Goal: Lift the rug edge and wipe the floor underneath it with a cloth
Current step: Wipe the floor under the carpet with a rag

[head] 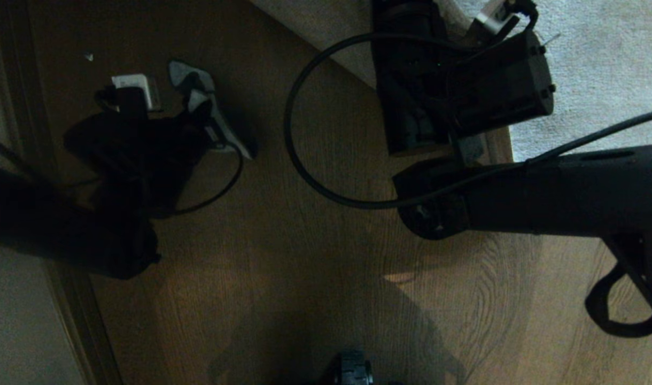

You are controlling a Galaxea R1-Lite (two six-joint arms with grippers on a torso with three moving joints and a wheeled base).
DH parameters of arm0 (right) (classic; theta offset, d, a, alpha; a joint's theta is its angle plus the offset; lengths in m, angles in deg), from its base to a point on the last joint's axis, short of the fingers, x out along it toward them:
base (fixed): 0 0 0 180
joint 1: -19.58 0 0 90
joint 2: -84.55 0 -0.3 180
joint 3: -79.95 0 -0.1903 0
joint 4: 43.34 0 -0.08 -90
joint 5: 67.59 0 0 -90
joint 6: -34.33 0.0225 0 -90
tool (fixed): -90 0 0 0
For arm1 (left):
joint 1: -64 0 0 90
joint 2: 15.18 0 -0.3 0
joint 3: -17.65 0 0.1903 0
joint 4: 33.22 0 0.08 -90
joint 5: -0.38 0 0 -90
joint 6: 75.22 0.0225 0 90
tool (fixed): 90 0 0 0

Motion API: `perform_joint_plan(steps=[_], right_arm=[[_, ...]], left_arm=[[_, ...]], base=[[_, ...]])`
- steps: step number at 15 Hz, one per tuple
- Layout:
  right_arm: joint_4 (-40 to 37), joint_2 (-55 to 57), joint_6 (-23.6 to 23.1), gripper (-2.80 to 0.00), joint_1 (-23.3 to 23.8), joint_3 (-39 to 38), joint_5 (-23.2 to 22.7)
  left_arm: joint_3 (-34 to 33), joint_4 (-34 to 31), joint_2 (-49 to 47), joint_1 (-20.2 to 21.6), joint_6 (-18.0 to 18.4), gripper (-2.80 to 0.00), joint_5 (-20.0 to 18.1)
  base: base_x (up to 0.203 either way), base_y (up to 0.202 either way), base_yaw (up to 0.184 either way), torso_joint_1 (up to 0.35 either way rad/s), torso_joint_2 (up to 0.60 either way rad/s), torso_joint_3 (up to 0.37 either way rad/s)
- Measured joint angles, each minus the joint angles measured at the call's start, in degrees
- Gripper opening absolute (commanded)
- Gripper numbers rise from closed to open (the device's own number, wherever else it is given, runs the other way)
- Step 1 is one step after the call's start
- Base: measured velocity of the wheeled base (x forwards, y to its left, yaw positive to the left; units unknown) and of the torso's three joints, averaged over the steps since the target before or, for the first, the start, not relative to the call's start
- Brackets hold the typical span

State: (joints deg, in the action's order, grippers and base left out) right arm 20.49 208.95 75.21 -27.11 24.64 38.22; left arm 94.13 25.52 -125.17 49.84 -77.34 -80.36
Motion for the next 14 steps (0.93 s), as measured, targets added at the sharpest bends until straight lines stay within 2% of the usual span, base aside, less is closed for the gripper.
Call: perform_joint_plan(steps=[4,8,11,14], right_arm=[[0.0,0.0,-0.1,-2.8,-0.1,0.0,0.0],[0.0,-0.1,-0.1,-2.8,-0.2,-0.1,0.0],[0.0,-0.1,-0.2,-2.8,-0.5,-0.1,0.0],[0.0,-0.1,-0.2,-2.8,-0.5,-0.1,0.0]], left_arm=[[-10.1,2.4,4.3,1.9,0.1,-2.8,-1.3],[-21.8,5.1,8.9,2.1,0.1,-2.8,-2.9],[-27.6,5.1,10.8,0.0,0.0,-2.8,-3.8],[-29.1,5.1,11.2,-4.2,-0.2,-2.8,-3.7]], base=[[0.0,0.0,0.0,0.0,0.0,0.0],[0.0,0.0,0.0,0.0,0.0,0.0],[0.0,0.0,0.0,0.0,0.0,0.0],[0.0,0.0,0.0,0.0,0.0,0.0]])
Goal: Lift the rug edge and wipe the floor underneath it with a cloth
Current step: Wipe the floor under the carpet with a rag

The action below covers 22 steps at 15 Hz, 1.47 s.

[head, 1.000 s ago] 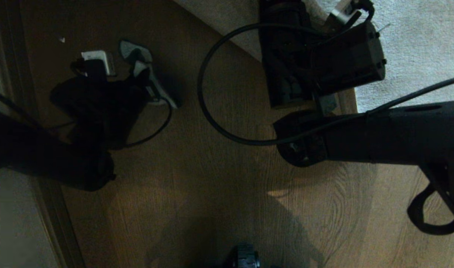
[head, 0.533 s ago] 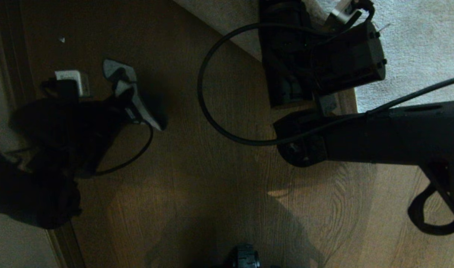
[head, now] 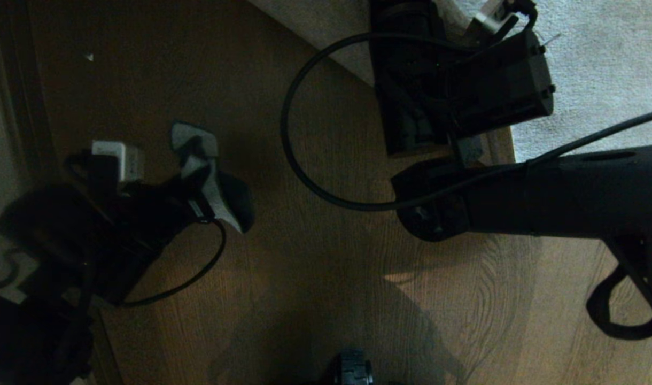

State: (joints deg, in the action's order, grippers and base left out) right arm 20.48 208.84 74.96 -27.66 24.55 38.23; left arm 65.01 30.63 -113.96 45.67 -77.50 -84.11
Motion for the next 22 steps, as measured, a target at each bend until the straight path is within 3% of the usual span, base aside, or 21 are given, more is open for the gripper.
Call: perform_joint_plan(steps=[7,13,18,22], right_arm=[[0.0,0.0,-0.1,-2.8,0.0,0.0,0.0],[0.0,0.0,-0.1,-2.8,0.1,0.1,0.0],[0.0,0.0,-0.1,-2.8,0.1,0.3,0.0],[0.0,0.0,0.0,-2.8,0.2,0.3,0.0]], left_arm=[[1.5,0.0,-4.6,-12.8,0.1,-2.8,0.5],[9.4,0.0,-12.5,-20.2,0.2,-2.8,0.4],[17.0,0.0,-18.6,-21.2,0.3,-2.8,0.4],[21.7,0.0,-21.7,-17.1,0.7,-2.8,0.3]], base=[[0.0,0.0,0.0,0.0,0.0,0.0],[0.0,0.0,0.0,0.0,0.0,0.0],[0.0,0.0,0.0,0.0,0.0,0.0],[0.0,0.0,0.0,0.0,0.0,0.0]])
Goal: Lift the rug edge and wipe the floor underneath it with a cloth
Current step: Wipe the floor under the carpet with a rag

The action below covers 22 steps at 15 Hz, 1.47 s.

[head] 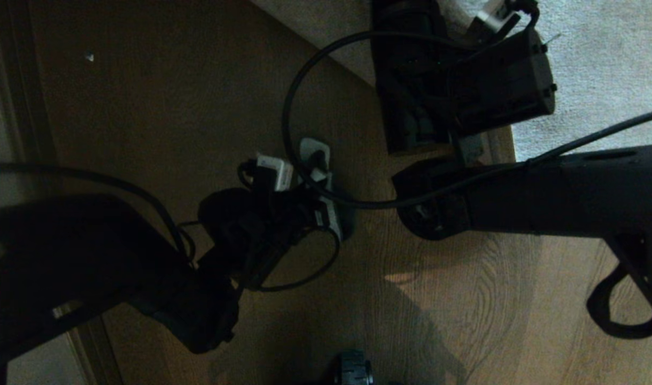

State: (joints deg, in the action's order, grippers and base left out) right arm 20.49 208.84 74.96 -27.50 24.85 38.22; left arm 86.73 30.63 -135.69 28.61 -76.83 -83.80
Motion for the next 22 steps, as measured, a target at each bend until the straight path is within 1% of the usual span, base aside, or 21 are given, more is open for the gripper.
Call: perform_joint_plan(steps=[3,6,11,15,18,20,22], right_arm=[[0.0,0.1,0.0,-2.8,0.0,0.0,0.0],[0.0,0.4,0.0,-2.8,-0.1,0.0,-0.1],[0.0,0.9,0.1,-2.8,-0.2,0.2,-0.1],[0.0,0.9,0.1,-2.8,-0.2,0.3,-0.1],[0.0,0.9,0.0,-2.8,-0.2,0.3,-0.1],[0.0,0.8,0.0,-2.8,-0.2,0.2,-0.1],[0.0,0.6,-0.1,-2.8,-0.2,0.0,-0.1]], left_arm=[[2.4,0.0,-0.8,4.6,1.6,-2.8,-0.6],[3.1,0.0,-0.4,8.4,1.7,-2.8,-0.7],[1.8,0.0,3.7,12.7,1.6,-2.8,-0.3],[-3.3,0.0,8.5,17.6,1.6,-2.8,-0.5],[-8.8,0.0,12.4,21.5,1.7,-2.8,-0.7],[-14.1,0.0,14.8,22.7,1.8,-2.8,-0.8],[-18.9,0.0,16.8,22.0,1.6,-2.8,-1.5]], base=[[0.0,0.0,0.0,0.0,0.0,0.0],[0.0,0.0,0.0,0.0,0.0,0.0],[0.0,0.0,0.0,0.0,0.0,0.0],[0.0,0.0,0.0,0.0,0.0,0.0],[0.0,0.0,0.0,0.0,0.0,0.0],[0.0,0.0,0.0,0.0,0.0,0.0],[0.0,0.0,0.0,0.0,0.0,0.0]])
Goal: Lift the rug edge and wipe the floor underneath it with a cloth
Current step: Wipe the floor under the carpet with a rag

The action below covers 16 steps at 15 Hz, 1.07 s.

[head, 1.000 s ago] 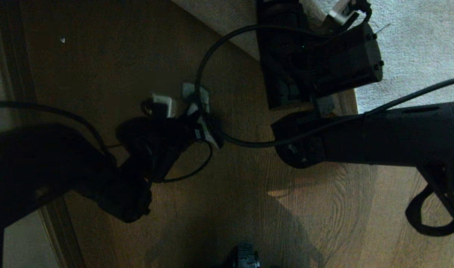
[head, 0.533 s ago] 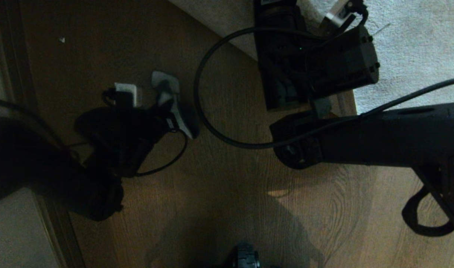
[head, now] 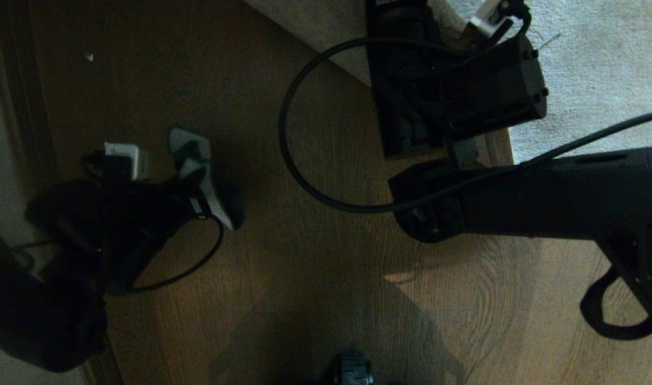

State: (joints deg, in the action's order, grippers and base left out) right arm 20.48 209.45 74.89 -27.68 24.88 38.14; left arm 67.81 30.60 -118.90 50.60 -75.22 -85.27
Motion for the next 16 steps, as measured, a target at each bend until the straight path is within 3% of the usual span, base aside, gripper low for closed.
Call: perform_joint_plan(steps=[3,9,16], right_arm=[[0.0,-0.3,-0.1,-2.8,0.0,0.0,0.0],[0.0,-0.8,-0.2,-2.8,0.0,0.2,-0.1],[0.0,-1.0,-0.2,-2.8,0.0,0.1,-0.2]], left_arm=[[2.4,0.0,0.1,-3.5,-0.6,-2.8,-0.3],[20.4,0.0,-7.3,-11.6,-0.8,-2.8,0.2],[33.3,0.0,-14.0,-13.4,-0.8,-2.8,0.0]], base=[[0.0,0.0,0.0,0.0,0.0,0.0],[0.0,0.0,0.0,0.0,0.0,0.0],[0.0,0.0,0.0,0.0,0.0,0.0]])
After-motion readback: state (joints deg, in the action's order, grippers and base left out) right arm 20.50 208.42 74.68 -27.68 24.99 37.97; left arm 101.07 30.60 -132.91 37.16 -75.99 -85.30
